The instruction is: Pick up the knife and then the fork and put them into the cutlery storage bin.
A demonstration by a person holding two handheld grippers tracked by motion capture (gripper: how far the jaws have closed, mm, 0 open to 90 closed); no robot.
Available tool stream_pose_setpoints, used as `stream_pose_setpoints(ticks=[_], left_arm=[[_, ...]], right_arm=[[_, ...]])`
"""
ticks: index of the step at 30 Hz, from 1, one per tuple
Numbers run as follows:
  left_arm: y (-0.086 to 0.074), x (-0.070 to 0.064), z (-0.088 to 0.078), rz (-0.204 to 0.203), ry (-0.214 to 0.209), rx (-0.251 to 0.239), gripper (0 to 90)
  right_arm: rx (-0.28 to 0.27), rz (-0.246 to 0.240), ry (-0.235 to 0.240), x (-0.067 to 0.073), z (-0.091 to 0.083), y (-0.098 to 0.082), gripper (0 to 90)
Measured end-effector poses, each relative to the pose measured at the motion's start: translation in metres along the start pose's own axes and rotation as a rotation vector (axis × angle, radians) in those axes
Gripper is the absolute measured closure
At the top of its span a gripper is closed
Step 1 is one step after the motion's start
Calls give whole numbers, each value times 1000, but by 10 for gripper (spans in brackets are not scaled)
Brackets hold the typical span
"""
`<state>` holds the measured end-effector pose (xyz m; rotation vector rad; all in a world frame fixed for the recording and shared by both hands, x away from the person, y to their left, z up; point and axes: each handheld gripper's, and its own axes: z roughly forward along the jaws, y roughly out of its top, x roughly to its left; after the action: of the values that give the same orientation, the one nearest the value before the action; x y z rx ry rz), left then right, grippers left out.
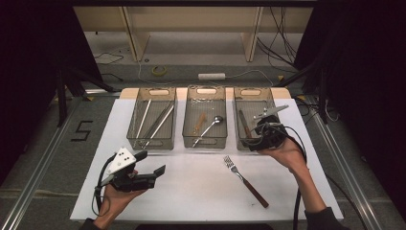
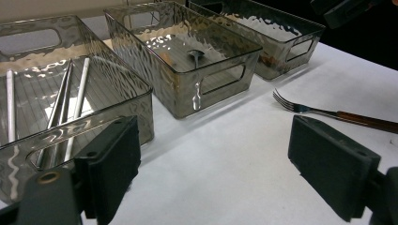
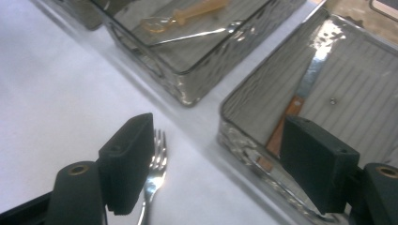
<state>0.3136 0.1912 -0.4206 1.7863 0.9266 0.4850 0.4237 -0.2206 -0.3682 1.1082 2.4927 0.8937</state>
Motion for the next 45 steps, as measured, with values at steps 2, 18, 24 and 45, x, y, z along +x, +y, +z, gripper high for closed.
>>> stream_pose_setpoints(ticks=[2,18,24,45], left_arm=[[0,0,0,0,0,-1,168],[0,-1,-2,5,-1,-3,168],[0,-2,-2,10,-2,-3,168],[0,-1,-2,7,-1,-2,167]], right_arm=[[-6,-10,6,4,0,-3,276],[25,-48,35,18,-1,-22,271],[48,-59,42,21,-1,-28,271],[193,-115,44,34,13,-50,272]])
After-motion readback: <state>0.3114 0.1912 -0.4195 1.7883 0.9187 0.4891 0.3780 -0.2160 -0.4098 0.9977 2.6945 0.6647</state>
